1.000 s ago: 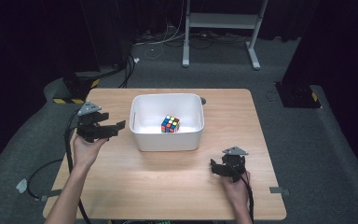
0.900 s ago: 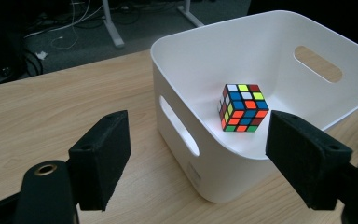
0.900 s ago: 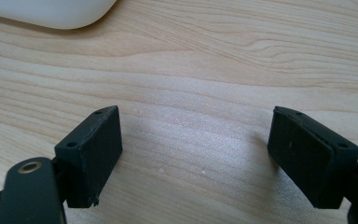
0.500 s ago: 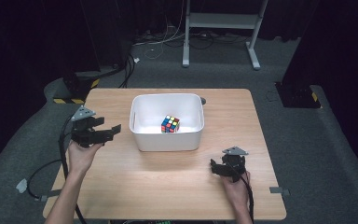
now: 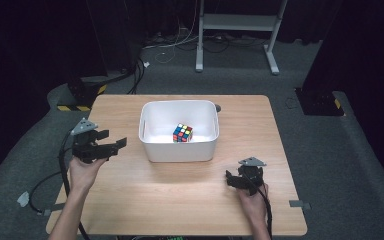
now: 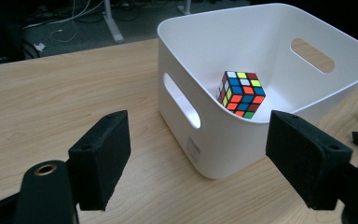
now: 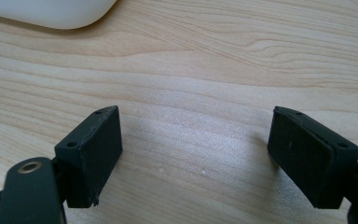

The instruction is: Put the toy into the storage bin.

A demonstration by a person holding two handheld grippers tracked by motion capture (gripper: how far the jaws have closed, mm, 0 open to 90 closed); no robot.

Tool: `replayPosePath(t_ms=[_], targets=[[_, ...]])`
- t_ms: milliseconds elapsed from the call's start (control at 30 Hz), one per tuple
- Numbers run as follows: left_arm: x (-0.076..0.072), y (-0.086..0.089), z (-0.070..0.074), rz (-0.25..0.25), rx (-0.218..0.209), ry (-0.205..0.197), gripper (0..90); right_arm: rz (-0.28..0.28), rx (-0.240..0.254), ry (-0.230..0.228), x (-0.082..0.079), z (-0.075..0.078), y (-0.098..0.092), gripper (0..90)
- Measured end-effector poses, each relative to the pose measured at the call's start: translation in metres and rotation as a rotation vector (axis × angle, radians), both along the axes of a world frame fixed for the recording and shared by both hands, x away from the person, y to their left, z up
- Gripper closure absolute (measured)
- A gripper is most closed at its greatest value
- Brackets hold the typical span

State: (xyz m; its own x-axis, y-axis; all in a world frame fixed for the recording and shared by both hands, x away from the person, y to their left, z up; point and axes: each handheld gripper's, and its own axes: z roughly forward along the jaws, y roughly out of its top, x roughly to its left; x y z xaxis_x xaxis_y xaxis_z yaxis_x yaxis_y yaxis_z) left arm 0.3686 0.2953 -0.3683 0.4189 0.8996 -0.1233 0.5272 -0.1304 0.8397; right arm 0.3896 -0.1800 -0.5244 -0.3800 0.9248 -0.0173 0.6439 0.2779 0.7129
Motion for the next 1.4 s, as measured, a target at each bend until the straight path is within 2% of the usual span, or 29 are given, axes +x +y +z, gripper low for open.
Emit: replayPosePath(t_ms=[767,967,1400], targets=[[-0.016,0.007,-0.017,0.034,0.012,0.008,22.0,-0.001,0.0,0.0,0.0,0.0,0.0,17.4],[-0.019,0.007,-0.022,0.041,0.028,0.014,21.9,-0.001,0.0,0.0,0.0,0.0,0.0,17.5],[-0.023,0.009,-0.034,0.052,0.009,0.025,21.9,0.0,0.0,0.0,0.0,0.0,0.0,17.4]])
